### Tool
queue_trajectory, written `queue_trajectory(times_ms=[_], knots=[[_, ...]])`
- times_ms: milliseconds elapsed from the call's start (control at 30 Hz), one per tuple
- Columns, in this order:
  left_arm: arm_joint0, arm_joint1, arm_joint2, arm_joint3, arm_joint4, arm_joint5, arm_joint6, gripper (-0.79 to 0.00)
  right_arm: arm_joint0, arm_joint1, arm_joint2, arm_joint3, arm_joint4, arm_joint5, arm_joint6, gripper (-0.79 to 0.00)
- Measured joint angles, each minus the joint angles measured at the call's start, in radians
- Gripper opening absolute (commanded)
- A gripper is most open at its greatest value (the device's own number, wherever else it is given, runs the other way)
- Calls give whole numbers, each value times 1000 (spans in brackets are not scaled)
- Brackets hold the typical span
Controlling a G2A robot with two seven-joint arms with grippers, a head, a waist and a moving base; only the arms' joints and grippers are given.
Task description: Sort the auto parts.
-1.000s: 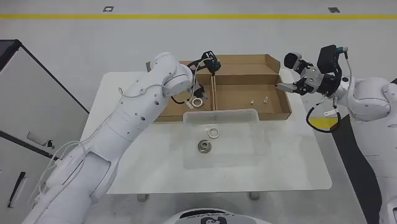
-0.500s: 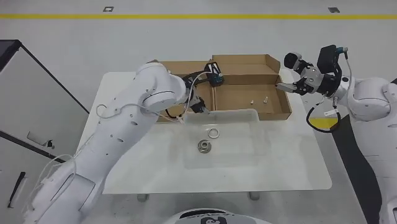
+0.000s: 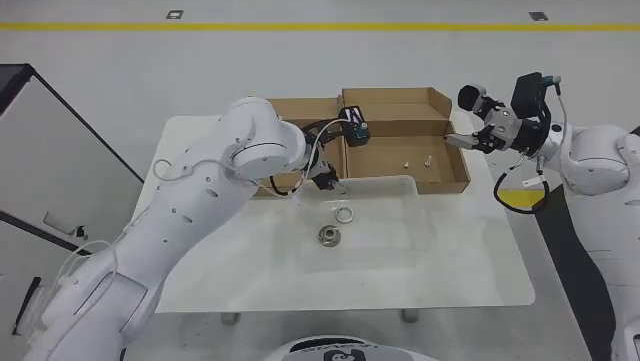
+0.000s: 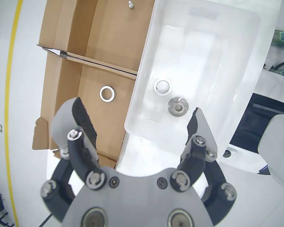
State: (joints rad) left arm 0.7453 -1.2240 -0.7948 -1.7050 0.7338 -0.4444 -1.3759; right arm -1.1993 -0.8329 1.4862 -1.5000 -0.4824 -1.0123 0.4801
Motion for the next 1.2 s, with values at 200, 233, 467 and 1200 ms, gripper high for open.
queue_trajectory(times_ms=[200,233,467,1200], knots=[[0,0,0,0,0,0,0,0,0,0,0,0,0,0,0,0],[0,0,0,0,0,0,0,0,0,0,0,0,0,0,0,0],[-39,-6,126,4,-89,16,-17,0,0,0,0,0,0,0,0,0],[-351,-50,563,173,-280,-110,110,-400,0,0,0,0,0,0,0,0]])
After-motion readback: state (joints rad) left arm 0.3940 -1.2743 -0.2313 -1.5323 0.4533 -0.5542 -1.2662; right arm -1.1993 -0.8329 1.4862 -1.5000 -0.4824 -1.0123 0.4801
